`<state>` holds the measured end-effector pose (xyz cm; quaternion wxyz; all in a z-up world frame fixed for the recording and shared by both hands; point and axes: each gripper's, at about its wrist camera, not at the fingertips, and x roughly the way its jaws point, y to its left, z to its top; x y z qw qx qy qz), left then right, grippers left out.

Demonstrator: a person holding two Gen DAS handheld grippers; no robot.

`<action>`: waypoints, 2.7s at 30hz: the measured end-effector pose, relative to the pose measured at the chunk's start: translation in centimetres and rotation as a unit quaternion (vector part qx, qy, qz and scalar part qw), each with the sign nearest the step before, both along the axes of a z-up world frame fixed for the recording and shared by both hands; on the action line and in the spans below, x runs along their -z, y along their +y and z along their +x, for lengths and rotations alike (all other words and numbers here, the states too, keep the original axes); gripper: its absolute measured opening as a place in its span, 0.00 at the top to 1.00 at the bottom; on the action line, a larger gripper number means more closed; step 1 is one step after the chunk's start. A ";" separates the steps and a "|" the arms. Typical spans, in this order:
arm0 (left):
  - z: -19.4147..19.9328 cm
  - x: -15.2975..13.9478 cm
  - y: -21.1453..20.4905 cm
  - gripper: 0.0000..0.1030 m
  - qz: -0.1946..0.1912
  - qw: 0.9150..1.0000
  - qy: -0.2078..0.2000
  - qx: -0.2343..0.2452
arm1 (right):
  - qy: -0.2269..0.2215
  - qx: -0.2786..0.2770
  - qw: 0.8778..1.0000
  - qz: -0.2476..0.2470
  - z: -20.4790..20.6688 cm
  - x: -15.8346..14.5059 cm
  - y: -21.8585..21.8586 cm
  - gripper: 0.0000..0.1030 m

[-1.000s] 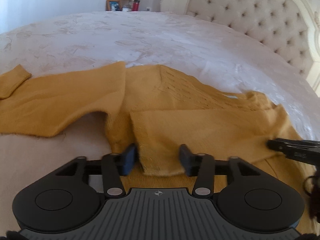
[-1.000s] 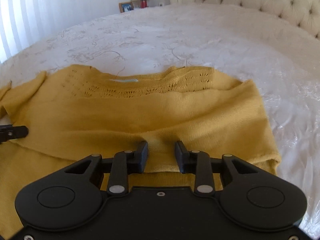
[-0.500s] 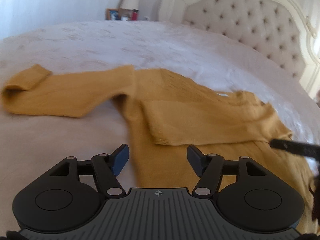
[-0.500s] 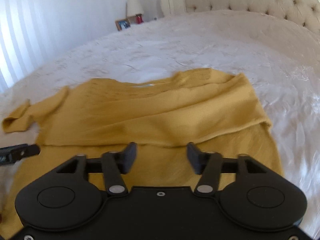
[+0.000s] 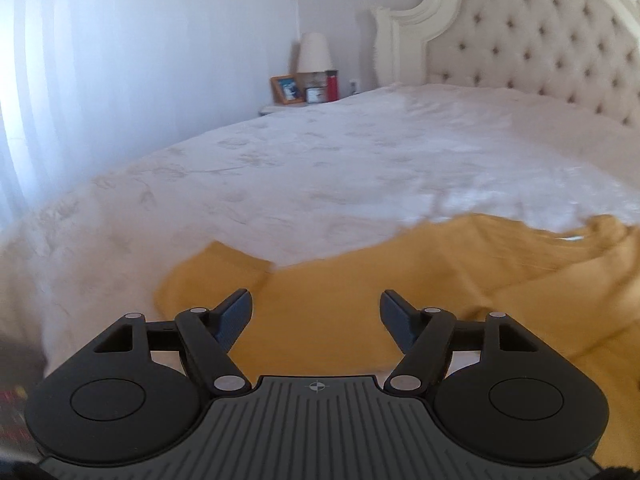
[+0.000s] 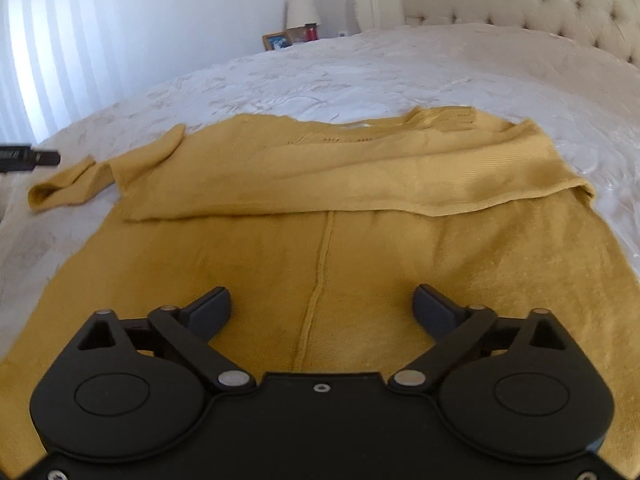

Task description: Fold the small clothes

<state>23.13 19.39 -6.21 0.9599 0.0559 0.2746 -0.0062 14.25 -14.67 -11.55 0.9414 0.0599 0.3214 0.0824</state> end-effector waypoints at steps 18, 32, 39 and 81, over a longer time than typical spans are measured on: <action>4.3 4.1 6.3 0.60 0.024 0.994 0.056 -0.086 | 0.000 -0.007 1.000 0.002 -0.3 0.4 0.2 0.00; 2.4 -4.8 3.2 0.91 -0.153 0.987 -0.044 -0.031 | -0.003 -0.007 1.000 0.013 -0.3 0.4 -0.2 0.00; 1.4 -7.2 -3.5 0.90 -0.158 0.985 -0.058 0.047 | -0.003 -0.007 1.000 0.019 -0.4 0.4 -0.3 0.00; 1.6 4.0 9.6 0.77 -0.131 0.980 0.034 -0.143 | -0.017 -0.070 0.993 0.090 0.4 -7.5 2.1 0.22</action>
